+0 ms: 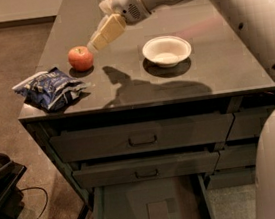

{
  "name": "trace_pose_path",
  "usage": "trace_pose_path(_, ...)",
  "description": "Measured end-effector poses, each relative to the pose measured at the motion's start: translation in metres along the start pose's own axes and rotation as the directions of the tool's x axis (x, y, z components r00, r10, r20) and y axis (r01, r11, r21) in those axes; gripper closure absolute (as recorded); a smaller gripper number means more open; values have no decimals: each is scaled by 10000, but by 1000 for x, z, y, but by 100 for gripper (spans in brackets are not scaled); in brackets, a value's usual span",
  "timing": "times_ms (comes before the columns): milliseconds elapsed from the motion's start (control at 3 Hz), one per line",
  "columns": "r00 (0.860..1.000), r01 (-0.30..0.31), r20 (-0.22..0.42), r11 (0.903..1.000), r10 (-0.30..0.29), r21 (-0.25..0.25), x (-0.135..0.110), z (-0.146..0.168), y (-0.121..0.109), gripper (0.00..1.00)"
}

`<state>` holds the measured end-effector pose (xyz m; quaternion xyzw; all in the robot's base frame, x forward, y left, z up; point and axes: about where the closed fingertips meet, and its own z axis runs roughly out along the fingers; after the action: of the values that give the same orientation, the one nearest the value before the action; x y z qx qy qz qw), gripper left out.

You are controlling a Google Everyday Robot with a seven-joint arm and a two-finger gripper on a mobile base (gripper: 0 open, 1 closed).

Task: Place apple into bottom drawer

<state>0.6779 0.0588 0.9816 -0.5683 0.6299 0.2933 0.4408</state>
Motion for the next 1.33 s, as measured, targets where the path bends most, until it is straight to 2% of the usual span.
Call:
trace_pose_path(333,9998,-173,32,9996,173,203,12,2,-10,0)
trace_pose_path(667,9998,-129,176,9993,123,362,22,14,-30,0)
trace_pose_path(1000,9995,-48,308,9991,35,414,27,29,-46,0)
trace_pose_path(1333,9989,-88,471,9997,78,210,29,49,-47,0)
